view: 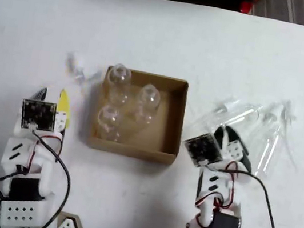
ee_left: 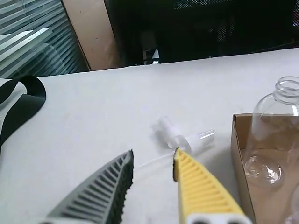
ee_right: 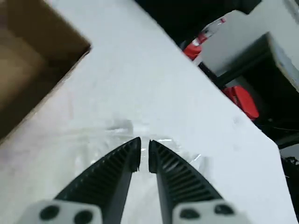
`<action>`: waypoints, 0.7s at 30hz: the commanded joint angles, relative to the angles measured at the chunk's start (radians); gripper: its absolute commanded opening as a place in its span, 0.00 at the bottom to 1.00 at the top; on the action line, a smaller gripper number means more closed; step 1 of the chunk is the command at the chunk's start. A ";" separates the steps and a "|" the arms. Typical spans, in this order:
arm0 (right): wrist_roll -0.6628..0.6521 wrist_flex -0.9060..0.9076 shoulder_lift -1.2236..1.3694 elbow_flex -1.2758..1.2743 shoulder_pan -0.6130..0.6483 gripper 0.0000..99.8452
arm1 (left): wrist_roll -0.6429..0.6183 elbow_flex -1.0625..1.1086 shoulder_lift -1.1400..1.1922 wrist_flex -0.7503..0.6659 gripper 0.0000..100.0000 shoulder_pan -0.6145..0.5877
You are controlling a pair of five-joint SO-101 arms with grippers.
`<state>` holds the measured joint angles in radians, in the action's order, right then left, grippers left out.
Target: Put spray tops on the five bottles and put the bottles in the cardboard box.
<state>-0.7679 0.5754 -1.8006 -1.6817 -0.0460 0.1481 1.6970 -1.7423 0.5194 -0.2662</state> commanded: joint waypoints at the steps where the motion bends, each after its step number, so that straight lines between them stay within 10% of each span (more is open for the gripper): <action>1: 0.080 -0.079 -0.004 0.034 -0.048 0.02 | 0.012 0.000 -0.012 0.014 0.13 0.019; 9: 0.087 0.214 0.148 0.451 0.071 0.02 | 0.057 0.000 -0.008 0.012 0.13 0.056; 21: 0.454 0.688 1.221 1.610 0.298 0.02 | 0.058 0.000 -0.007 0.012 0.13 0.054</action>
<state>-0.4120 1.1339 -0.8907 -0.4634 0.1320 0.1956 1.6970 -1.7423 0.5194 -0.2248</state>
